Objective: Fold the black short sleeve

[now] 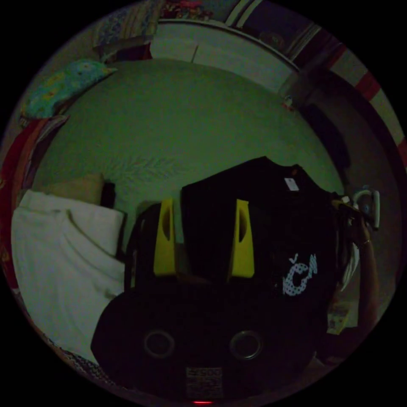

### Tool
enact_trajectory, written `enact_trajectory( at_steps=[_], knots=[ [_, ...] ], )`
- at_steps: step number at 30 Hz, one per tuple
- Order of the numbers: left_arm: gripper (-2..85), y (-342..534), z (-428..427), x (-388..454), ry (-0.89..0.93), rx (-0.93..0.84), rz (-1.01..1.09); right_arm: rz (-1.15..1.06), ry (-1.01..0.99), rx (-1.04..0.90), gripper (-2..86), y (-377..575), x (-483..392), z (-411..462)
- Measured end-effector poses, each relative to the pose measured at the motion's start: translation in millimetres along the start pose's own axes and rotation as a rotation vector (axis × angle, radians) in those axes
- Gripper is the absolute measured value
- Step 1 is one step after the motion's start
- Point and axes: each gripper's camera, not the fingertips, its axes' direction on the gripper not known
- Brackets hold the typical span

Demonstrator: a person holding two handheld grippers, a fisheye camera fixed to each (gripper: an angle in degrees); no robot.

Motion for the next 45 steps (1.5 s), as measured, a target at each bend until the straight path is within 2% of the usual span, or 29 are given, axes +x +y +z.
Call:
enact_trajectory(
  at_steps=[3, 4, 5, 6, 7, 12, 19, 24, 28, 32, 35, 38, 40, 45],
  knots=[
    [12.3, -4, 0, 3, -0.090, 0.000, -0.014, -0.025, 0.139, 0.040, 12.8, 13, -3, 2],
    [10.4, -4, -1, 4, -0.104, 0.008, 0.001, -0.039, 0.199, 0.067, 5.8, 21, -5, -1],
    [8.3, -4, -2, 5, -0.094, 0.018, 0.019, -0.071, 0.215, 0.082, 1.3, 28, -7, -5],
    [4.0, -5, -3, 7, -0.028, 0.024, 0.058, -0.093, 0.215, 0.087, 0.4, 31, -7, -8],
    [3.3, -5, -4, 8, 0.004, 0.023, 0.068, -0.127, 0.218, 0.103, -0.7, 35, -7, -17],
    [1.7, -23, -33, 10, -0.074, 0.078, 0.095, -0.063, 0.199, 0.181, -1.4, 25, 18, -72],
    [1.3, -82, -112, 25, -0.153, 0.298, 0.119, 0.055, 0.267, 0.378, -1.5, -4, 34, -139],
    [1.3, -82, -139, 25, -0.179, 0.366, 0.091, 0.029, 0.198, 0.467, -1.3, 27, 34, -170],
    [1.5, -22, -161, 10, -0.064, 0.440, 0.079, -0.082, 0.139, 0.507, -1.3, 118, 35, -200],
    [1.9, 74, -179, -9, -0.004, 0.438, 0.121, -0.137, 0.058, 0.424, -0.6, 264, 54, -210],
    [2.8, 168, -172, -34, 0.077, 0.353, 0.078, -0.112, -0.011, 0.262, 2.6, 358, 72, -183],
    [5.2, 244, -135, -56, 0.154, 0.148, 0.014, -0.087, -0.017, 0.009, 9.6, 418, 84, -148],
    [6.9, 288, -112, -70, 0.201, 0.032, -0.039, -0.080, 0.003, 0.007, 12.2, 444, 88, -148],
    [12.7, 323, -123, -86, 0.207, 0.056, -0.067, -0.062, -0.011, 0.050, 14.2, 475, 94, -167]
  ],
)
